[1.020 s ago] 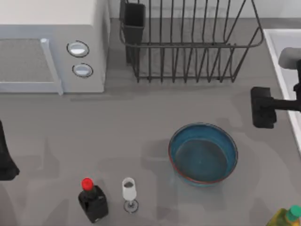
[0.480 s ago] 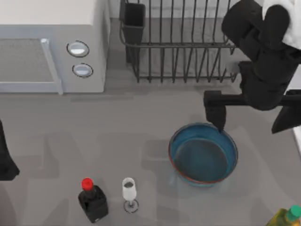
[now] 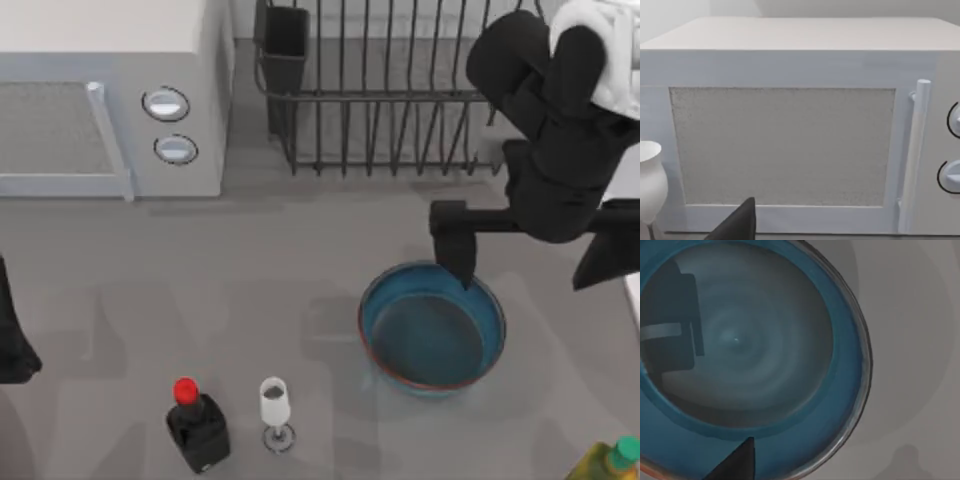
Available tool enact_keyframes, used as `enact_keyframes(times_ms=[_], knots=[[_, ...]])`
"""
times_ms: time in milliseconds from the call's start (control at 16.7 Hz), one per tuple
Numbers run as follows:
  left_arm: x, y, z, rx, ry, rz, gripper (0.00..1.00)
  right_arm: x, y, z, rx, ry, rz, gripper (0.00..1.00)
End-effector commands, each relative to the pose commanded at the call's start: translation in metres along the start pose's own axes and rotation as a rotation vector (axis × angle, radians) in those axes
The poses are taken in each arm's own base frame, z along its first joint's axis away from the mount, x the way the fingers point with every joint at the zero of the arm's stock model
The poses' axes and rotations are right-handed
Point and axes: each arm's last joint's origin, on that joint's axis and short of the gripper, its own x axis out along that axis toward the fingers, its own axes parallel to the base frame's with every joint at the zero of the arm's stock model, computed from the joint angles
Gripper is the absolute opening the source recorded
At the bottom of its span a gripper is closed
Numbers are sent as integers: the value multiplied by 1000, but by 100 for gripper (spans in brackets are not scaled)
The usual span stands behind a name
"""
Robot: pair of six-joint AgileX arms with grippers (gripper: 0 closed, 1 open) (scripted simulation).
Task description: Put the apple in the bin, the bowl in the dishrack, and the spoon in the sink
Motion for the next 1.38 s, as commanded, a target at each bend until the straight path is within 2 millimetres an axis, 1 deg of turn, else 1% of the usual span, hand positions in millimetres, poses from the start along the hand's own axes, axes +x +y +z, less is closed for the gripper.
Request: enact_keyframes(times_ms=[120, 240, 420, 540, 720, 1380], knots=[[0, 0, 0, 0, 0, 0, 100, 21, 1, 2, -1, -2, 1, 100], [0, 0, 0, 0, 0, 0, 100, 47, 3, 4, 0, -12, 7, 100], [0, 0, 0, 0, 0, 0, 100, 79, 2, 1, 0, -9, 5, 100], [0, 0, 0, 0, 0, 0, 100, 88, 1, -1, 0, -3, 2, 100], [0, 0, 0, 0, 0, 0, 100, 88, 1, -1, 0, -3, 2, 100], [0, 0, 0, 0, 0, 0, 100, 88, 1, -1, 0, -3, 2, 17]])
